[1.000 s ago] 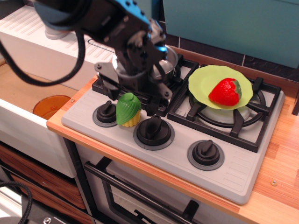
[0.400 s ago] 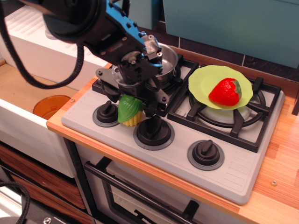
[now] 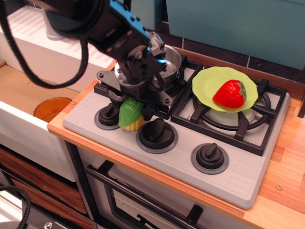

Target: Put strawberry on plate and corncob in pot or pan on stove

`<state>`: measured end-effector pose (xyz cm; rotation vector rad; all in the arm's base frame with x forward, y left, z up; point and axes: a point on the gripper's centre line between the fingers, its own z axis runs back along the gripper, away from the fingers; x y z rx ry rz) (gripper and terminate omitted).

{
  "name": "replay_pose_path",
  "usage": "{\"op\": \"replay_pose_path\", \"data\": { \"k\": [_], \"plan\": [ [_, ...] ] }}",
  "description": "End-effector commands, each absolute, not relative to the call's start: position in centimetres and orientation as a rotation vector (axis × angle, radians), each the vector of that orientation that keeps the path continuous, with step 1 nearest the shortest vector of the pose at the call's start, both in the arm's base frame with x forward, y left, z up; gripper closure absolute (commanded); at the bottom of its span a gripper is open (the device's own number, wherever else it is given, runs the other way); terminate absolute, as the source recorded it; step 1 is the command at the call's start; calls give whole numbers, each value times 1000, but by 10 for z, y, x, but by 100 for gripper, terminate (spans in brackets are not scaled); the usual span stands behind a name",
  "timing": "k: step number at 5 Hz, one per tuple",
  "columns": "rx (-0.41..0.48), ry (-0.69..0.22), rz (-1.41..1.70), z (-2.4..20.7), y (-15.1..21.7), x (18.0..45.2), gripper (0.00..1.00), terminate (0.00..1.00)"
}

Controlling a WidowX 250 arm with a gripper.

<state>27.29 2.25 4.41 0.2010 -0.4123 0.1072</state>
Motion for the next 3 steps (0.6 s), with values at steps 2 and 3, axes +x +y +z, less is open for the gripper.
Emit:
{"op": "replay_pose_path", "data": {
  "k": [2,3],
  "plan": [
    [219,-350,109,122,8,320,100,0],
    [225,-336,90,136,12,346,100,0]
  ]
}}
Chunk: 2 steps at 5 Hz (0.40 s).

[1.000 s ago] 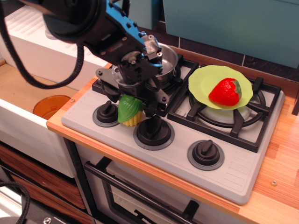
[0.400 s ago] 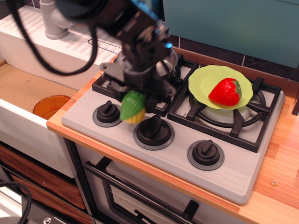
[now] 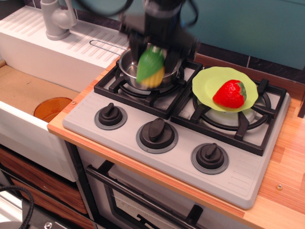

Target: Put strawberry on plate and corncob in pot or pan on stove

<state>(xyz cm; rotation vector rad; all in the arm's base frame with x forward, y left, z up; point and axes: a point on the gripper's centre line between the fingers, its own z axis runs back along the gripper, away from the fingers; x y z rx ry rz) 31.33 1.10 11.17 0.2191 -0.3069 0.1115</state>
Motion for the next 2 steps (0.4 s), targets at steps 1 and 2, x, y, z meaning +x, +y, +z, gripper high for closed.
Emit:
{"op": "replay_pose_path", "data": {
  "k": [1,2],
  "plan": [
    [217,-341,68,137,18,366,100,0],
    [205,-357,53,128,23,378,100,0]
  ]
}}
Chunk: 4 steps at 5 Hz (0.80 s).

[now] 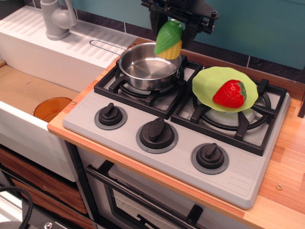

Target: Put strawberry on plate and corncob in pot or pan on stove

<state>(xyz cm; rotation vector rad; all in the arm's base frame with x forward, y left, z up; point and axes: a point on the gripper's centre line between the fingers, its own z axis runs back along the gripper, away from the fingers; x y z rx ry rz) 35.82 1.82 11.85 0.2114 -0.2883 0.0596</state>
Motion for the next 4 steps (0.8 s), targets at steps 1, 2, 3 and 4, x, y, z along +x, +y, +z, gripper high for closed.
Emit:
{"op": "replay_pose_path", "data": {
  "k": [1,2,3,4],
  "plan": [
    [199,-355,51,126,28,378,100,0],
    [184,-375,49,114,32,374,100,0],
    [165,-398,43,103,37,374,100,0],
    [154,-411,34,98,44,377,100,0]
  ]
}}
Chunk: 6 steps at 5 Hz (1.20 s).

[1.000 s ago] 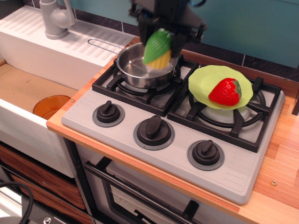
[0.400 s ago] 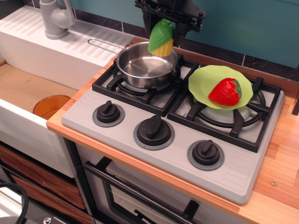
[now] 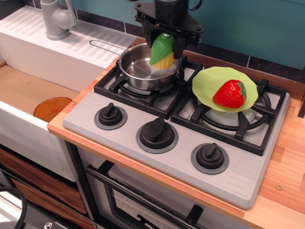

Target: Put strawberry on plate and corncob in pot or pan on stove

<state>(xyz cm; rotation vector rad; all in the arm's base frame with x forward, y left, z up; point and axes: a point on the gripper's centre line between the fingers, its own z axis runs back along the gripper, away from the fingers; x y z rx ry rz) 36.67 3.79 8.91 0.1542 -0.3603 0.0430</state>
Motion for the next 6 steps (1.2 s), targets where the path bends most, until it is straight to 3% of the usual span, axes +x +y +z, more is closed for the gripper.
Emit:
{"op": "replay_pose_path", "data": {
  "k": [1,2,4,6],
  "plan": [
    [170,-417,38,96,42,377,0,0],
    [173,-397,42,103,39,374,0,0],
    [203,-328,81,137,20,361,0,0],
    [210,-318,110,144,-6,350,0,0]
  ]
}}
